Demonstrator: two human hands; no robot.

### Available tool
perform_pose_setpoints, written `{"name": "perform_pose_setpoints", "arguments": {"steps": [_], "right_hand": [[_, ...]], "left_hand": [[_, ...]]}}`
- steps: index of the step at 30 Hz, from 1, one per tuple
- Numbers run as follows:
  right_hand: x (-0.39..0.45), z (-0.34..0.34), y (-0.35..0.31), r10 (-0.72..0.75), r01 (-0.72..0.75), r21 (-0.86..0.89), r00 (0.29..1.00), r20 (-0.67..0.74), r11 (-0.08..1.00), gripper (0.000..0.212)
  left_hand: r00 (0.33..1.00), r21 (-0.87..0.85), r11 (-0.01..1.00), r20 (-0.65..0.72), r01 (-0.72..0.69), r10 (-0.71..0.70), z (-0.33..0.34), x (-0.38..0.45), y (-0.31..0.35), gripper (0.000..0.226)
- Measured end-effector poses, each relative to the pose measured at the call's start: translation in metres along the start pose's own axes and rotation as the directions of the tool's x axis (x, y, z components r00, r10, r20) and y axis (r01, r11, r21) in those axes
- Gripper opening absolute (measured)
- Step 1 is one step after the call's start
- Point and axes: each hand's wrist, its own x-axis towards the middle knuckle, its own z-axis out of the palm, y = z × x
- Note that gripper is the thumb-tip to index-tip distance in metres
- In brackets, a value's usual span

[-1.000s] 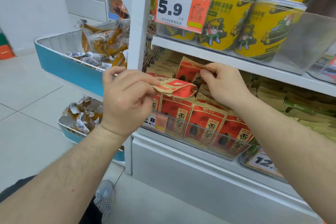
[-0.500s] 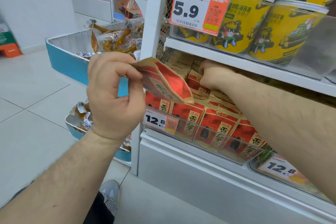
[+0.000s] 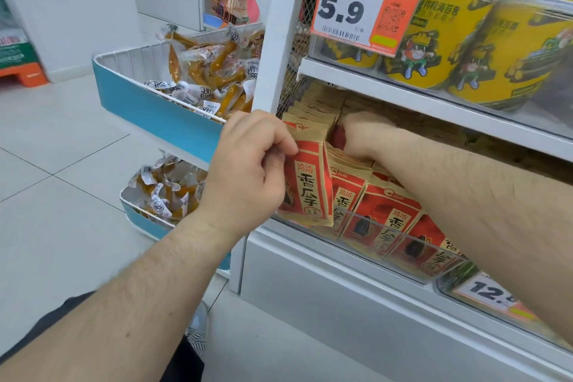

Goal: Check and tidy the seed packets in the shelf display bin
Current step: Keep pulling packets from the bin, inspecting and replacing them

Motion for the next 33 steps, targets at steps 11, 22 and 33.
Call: {"name": "perform_pose_setpoints", "arguments": {"steps": [11,22,33], "right_hand": [[0.001,-0.002,0.002,-0.092,0.09,0.032,0.994,0.06,0.995,0.018],[-0.149,0.003,0.003,0.101,0.351,0.741,0.867,-0.489,0.572,0.012],[-0.176,0.049,0.011,0.142,0.146,0.987,0.978,-0.155,0.07,0.036]], "left_hand": [[0.933,-0.012,0.984,0.321,0.177,-0.164,0.009,-0.004,0.001,0.026],[0.83,-0.022,0.918,0.436,0.396,-0.348,0.009,-0.004,0.022,0.049],[0.59,-0.304,0.53,0.609,0.791,-0.531,0.017,-0.009,0.036,0.012]]}}
